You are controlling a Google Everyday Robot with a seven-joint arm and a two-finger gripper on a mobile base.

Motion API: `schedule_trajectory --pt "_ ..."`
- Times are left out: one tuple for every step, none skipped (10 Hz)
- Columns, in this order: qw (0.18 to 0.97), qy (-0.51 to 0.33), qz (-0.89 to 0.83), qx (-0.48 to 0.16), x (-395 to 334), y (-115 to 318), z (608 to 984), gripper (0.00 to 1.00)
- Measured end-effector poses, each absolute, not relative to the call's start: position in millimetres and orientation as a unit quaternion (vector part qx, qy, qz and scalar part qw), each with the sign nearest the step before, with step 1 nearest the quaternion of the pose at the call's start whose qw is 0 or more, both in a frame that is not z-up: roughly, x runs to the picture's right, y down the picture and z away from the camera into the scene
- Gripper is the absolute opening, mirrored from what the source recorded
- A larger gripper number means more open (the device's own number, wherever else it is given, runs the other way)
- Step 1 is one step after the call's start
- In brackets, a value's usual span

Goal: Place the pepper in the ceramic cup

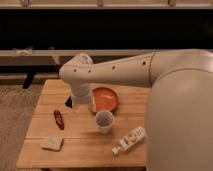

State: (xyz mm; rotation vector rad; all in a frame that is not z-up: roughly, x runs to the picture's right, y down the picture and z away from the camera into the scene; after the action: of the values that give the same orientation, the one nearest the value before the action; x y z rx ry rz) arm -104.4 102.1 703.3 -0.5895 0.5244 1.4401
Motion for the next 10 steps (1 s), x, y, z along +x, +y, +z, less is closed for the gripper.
schedule_trajectory --pt "0.681 0.234 0.642 -0.263 -104.4 102.1 703.3 0.65" --pt "0.681 0.234 0.642 -0.263 -104.4 102.1 703.3 0.65" --pt "0.681 0.234 0.642 -0.263 -104.4 102.1 703.3 0.65" --pt "0.681 0.234 0.642 -0.263 -104.4 102.1 703.3 0.65" --pt "0.681 0.234 0.642 -0.263 -104.4 102.1 703.3 0.65" --pt "0.681 0.234 0.642 -0.263 -104.5 102.0 703.3 0.65" --pt "0.682 0.233 0.641 -0.263 -105.2 101.9 703.8 0.65" --pt "0.689 0.230 0.633 -0.267 -107.4 101.2 705.4 0.65" --pt "0.701 0.223 0.621 -0.270 -116.4 99.2 708.4 0.65" --pt "0.711 0.218 0.609 -0.276 -129.4 97.6 711.4 0.65"
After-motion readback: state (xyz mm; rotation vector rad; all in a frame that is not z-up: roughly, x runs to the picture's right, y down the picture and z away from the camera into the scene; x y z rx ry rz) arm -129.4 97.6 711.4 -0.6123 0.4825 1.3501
